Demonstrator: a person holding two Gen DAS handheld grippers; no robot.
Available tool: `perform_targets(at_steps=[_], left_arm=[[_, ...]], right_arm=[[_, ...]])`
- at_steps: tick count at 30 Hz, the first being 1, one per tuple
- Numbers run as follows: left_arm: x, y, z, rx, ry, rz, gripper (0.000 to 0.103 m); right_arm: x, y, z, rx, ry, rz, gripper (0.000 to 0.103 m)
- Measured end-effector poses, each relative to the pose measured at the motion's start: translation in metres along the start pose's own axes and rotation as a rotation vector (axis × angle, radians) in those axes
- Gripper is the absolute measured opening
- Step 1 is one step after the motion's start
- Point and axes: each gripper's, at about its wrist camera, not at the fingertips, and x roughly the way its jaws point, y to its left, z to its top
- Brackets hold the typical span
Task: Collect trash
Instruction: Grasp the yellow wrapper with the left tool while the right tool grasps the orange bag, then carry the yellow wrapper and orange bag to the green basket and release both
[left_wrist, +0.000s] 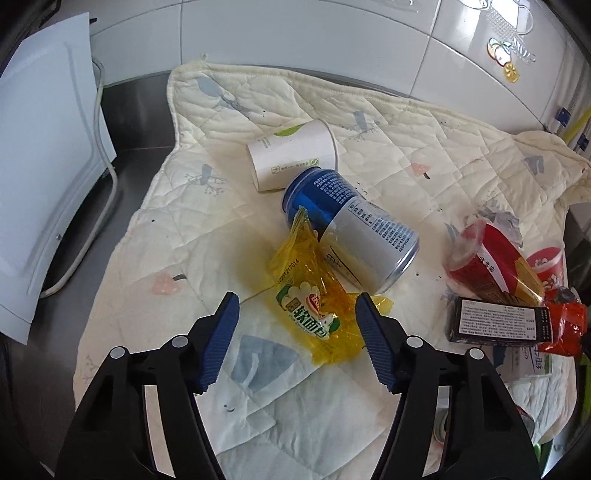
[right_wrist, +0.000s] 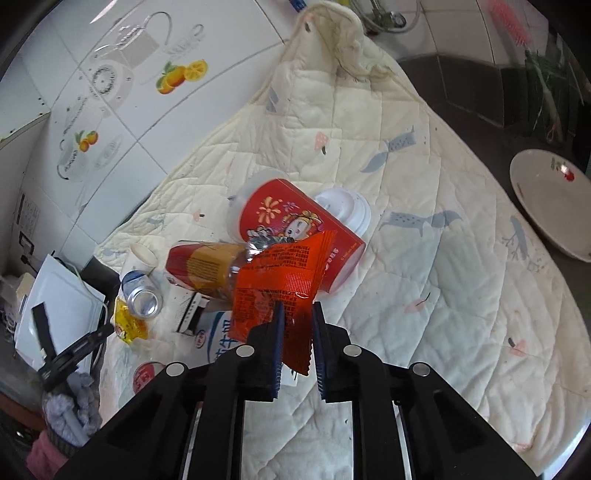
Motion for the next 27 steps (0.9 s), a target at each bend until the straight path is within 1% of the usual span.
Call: perform_targets(at_steps=[1,2,5,6,7,8,10,11,12,14,15,18,21,24,27], left_arm=[[0.005,0.0,0.002,-0.004,0.011,0.002,0.058],[0.01,0.0,0.002,-0.01,0.019,0.002,0.057],[0.023,0.002,0.004,-0.029,0.041,-0.001,0.047],[0.025,0.003,0.003,-0.034,0.046,-0.014,0.039],[0.028,0.004,0.003,-0.038,0.052,-0.027,0.035],[0.029,0.004,0.002,-0.039,0.052,-0.032,0.032],[0.027,0.002,0.001,-0.039,0.044,-0.045,0.025],[0.024,0.001,0.001,-0.035,0.038,-0.043,0.024],[0.021,0.0,-0.001,-0.027,0.029,-0.038,0.021],[0.014,-0.002,-0.003,-0.011,0.016,-0.032,0.018],[0.009,-0.003,-0.004,-0.005,0.011,-0.031,0.01],[-0.006,-0.002,-0.009,-0.003,-0.005,-0.029,0.01],[-0.028,0.0,-0.018,0.002,-0.042,-0.036,0.01],[-0.054,-0.001,-0.031,0.002,-0.069,-0.043,0.01],[-0.082,-0.005,-0.048,-0.001,-0.085,-0.069,0.01]], right_arm=[[-0.006,0.004,-0.002,-0.017,-0.007,-0.002,0.01],[-0.012,0.006,-0.003,-0.027,-0.01,0.0,0.003],[-0.028,0.015,-0.011,-0.058,-0.02,0.009,0.003],[-0.033,0.018,-0.014,-0.071,-0.022,0.007,0.003],[-0.036,0.02,-0.016,-0.081,-0.024,0.005,0.003],[-0.041,0.022,-0.019,-0.09,-0.026,0.008,0.002],[-0.047,0.023,-0.023,-0.092,-0.03,0.01,0.002],[-0.05,0.024,-0.025,-0.094,-0.032,0.012,0.002],[-0.055,0.025,-0.027,-0.096,-0.036,0.017,0.002],[-0.062,0.028,-0.03,-0.106,-0.043,0.023,0.002],[-0.067,0.029,-0.033,-0.115,-0.046,0.021,0.002],[-0.085,0.03,-0.044,-0.14,-0.054,0.025,0.002],[-0.101,0.03,-0.056,-0.164,-0.055,0.028,0.002],[-0.122,0.025,-0.07,-0.185,-0.059,0.033,0.002],[-0.142,0.016,-0.087,-0.202,-0.062,0.026,0.002]])
